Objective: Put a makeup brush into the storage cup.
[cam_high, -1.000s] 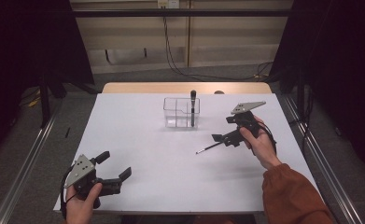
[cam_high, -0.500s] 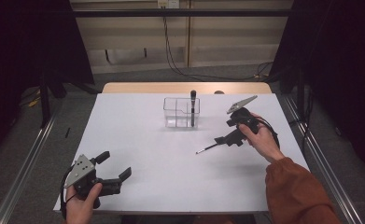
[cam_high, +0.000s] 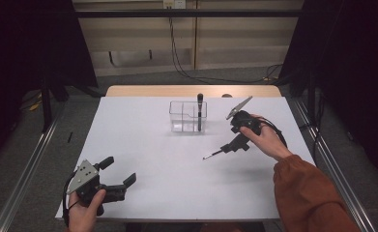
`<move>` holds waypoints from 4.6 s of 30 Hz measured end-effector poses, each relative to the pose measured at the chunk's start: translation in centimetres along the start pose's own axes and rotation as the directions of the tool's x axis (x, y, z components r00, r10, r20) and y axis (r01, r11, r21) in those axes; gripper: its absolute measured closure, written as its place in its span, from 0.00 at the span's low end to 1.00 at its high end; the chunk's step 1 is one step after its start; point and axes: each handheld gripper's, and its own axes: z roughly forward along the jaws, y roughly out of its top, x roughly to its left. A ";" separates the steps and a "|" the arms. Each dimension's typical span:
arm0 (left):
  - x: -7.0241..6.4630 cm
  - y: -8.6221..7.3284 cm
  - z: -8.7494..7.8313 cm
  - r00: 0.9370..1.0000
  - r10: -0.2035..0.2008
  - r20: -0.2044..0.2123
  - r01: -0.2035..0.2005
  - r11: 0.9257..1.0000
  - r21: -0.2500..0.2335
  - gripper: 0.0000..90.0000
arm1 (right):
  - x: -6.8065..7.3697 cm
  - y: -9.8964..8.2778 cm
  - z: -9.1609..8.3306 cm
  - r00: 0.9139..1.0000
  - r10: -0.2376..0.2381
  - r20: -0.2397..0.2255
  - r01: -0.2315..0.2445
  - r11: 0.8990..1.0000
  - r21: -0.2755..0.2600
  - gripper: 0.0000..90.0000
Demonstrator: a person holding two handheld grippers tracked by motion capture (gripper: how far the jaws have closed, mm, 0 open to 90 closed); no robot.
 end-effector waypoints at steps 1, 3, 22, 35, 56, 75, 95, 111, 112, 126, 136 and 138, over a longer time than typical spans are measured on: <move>0.0 0.0 0.0 1.000 0.000 0.000 0.000 1.000 0.000 0.02 | 0.1 0.2 0.2 1.000 -0.008 -0.003 0.008 1.000 0.012 0.04; 0.0 0.0 0.0 1.000 0.000 0.001 0.000 1.000 0.000 0.02 | 0.1 0.4 0.5 1.000 -0.025 0.002 0.025 0.999 0.032 0.04; 0.0 0.0 0.1 1.000 -0.005 0.009 0.005 1.000 0.002 0.02 | 0.2 2.7 3.7 0.986 -0.157 -0.056 0.165 0.970 0.177 0.14; 0.0 0.0 0.2 1.000 -0.004 0.012 0.004 1.000 0.005 0.02 | 0.7 3.2 6.0 0.968 -0.240 -0.068 0.250 0.932 0.263 0.19; 0.0 0.0 0.3 1.000 0.006 0.018 -0.006 1.000 0.014 0.02 | 1.3 3.3 7.4 0.946 -0.314 -0.081 0.323 0.882 0.344 0.57; -0.1 0.0 0.3 1.000 0.006 0.019 -0.006 1.000 0.012 0.02 | 1.6 3.7 7.6 0.941 -0.317 -0.116 0.338 0.865 0.370 0.96; -0.1 0.0 0.4 1.000 0.004 0.024 -0.005 1.000 0.009 0.02 | 1.4 3.7 7.5 0.949 -0.290 -0.119 0.314 0.874 0.371 0.96; -0.2 0.0 0.3 1.000 0.009 0.025 -0.009 1.000 0.007 0.02 | 1.5 3.8 5.9 0.956 -0.278 -0.097 0.295 0.894 0.339 0.96; -0.1 0.0 0.3 1.000 0.009 0.024 -0.009 1.000 0.007 0.02 | 1.4 3.8 5.7 0.956 -0.278 -0.090 0.292 0.896 0.334 0.96; -0.2 0.0 0.3 1.000 0.002 0.022 -0.003 1.000 0.004 0.02 | 1.8 3.9 3.5 0.964 -0.259 -0.061 0.265 0.947 0.181 0.96; -0.2 0.0 0.3 1.000 0.003 0.021 -0.003 1.000 0.005 0.02 | 1.8 2.7 2.6 0.977 -0.198 -0.074 0.202 0.979 0.042 0.96; -0.2 0.0 0.3 1.000 0.006 0.023 -0.006 1.000 0.005 0.02 | 1.7 2.4 2.3 0.980 -0.186 -0.067 0.187 0.982 0.015 0.96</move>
